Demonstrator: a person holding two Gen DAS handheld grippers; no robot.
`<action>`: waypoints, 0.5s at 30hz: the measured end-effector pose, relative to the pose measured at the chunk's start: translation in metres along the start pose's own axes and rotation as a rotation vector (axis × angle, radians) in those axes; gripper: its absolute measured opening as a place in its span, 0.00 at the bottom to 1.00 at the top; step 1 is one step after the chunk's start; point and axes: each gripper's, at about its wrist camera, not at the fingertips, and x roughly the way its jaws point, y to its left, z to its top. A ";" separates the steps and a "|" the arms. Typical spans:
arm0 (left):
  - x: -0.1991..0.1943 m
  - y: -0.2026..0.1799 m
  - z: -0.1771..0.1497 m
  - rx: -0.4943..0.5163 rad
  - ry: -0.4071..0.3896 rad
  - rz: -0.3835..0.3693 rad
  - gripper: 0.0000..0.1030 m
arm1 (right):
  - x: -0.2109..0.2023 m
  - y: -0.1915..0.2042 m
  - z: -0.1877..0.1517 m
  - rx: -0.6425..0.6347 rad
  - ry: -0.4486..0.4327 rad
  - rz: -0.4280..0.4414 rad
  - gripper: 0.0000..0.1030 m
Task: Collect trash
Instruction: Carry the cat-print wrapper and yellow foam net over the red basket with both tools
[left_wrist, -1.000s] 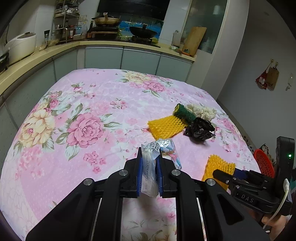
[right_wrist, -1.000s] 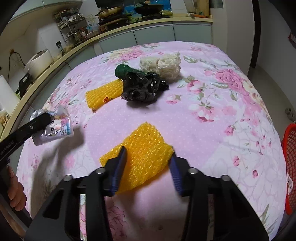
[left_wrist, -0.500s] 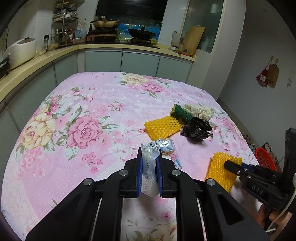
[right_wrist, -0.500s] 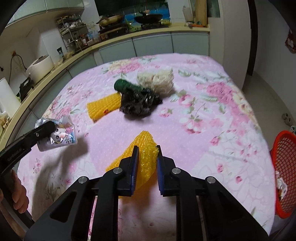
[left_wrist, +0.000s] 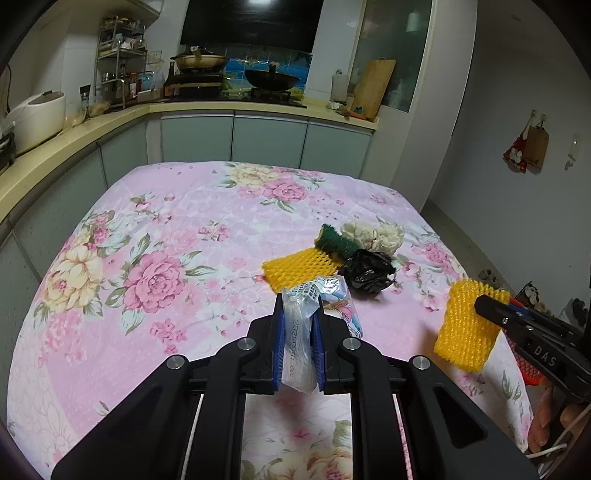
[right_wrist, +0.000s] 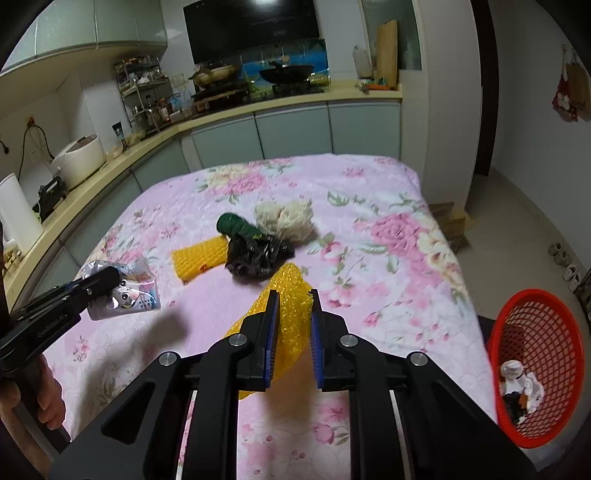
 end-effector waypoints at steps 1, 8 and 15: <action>-0.001 -0.002 0.001 0.002 -0.004 0.000 0.12 | -0.003 -0.001 0.002 -0.001 -0.008 -0.002 0.15; -0.011 -0.017 0.010 0.034 -0.042 0.004 0.12 | -0.022 -0.006 0.009 0.000 -0.056 -0.013 0.15; -0.019 -0.028 0.015 0.047 -0.064 -0.008 0.12 | -0.038 -0.008 0.015 -0.007 -0.091 -0.015 0.15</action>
